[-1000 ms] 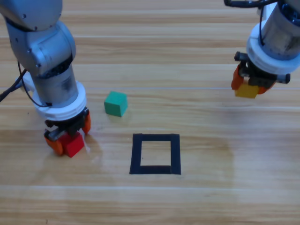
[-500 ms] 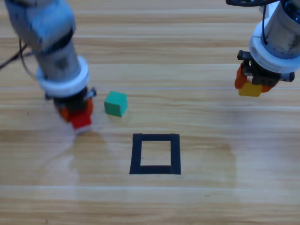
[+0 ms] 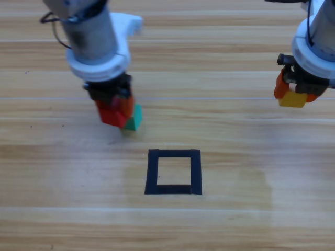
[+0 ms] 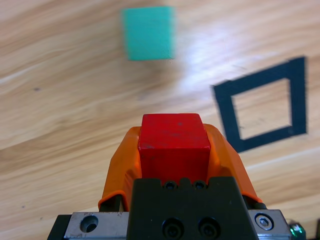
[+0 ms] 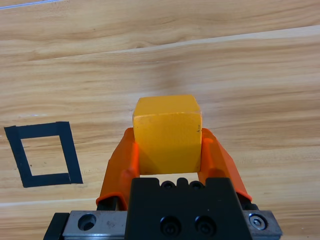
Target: Stack the blocks in the rectangular block: red at the bottom, yellow in the middle, green on top
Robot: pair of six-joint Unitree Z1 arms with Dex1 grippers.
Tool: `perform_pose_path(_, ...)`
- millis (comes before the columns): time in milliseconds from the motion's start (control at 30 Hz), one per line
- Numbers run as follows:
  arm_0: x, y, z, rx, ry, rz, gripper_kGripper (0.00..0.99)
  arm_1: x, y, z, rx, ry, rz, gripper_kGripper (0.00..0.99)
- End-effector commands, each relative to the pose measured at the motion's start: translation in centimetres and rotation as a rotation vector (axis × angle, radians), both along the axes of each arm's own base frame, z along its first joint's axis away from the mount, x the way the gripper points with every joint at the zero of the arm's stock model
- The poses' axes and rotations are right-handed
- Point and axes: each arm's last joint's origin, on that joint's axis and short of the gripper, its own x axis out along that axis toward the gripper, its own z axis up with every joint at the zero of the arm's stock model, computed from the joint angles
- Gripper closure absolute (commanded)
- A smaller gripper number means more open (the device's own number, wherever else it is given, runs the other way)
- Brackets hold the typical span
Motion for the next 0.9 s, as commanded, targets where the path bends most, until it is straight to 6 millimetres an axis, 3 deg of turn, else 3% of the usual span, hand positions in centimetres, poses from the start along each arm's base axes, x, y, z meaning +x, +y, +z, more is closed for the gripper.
perform_pose_path(33,-3.8,-6.5,-1.3,0.005,0.018,-0.117,0.99,-1.1,0.3,0.9,-0.01,-0.023,0.029,0.976)
perform_pose_path(133,-5.1,-8.2,-0.9,-0.005,0.005,-0.079,0.99,-1.0,0.4,0.9,-0.012,-0.022,0.032,0.976)
perform_pose_path(267,-5.6,-9.0,-1.3,0.014,0.003,0.064,0.99,-0.8,0.5,0.7,-0.017,-0.02,0.042,0.976)
perform_pose_path(433,-5.2,-9.5,-3.9,0.052,0.051,0.237,0.99,-0.7,0.7,0.5,-0.024,-0.018,0.066,0.976)
perform_pose_path(667,-5.0,-9.8,-3.6,0.037,0.053,0.356,0.99,-0.4,1.0,0.2,-0.028,-0.012,0.082,0.976)
perform_pose_path(900,-4.2,-10.7,-4.8,0.048,0.069,0.39,0.99,-0.3,1.0,0.2,-0.032,-0.011,0.091,0.976)
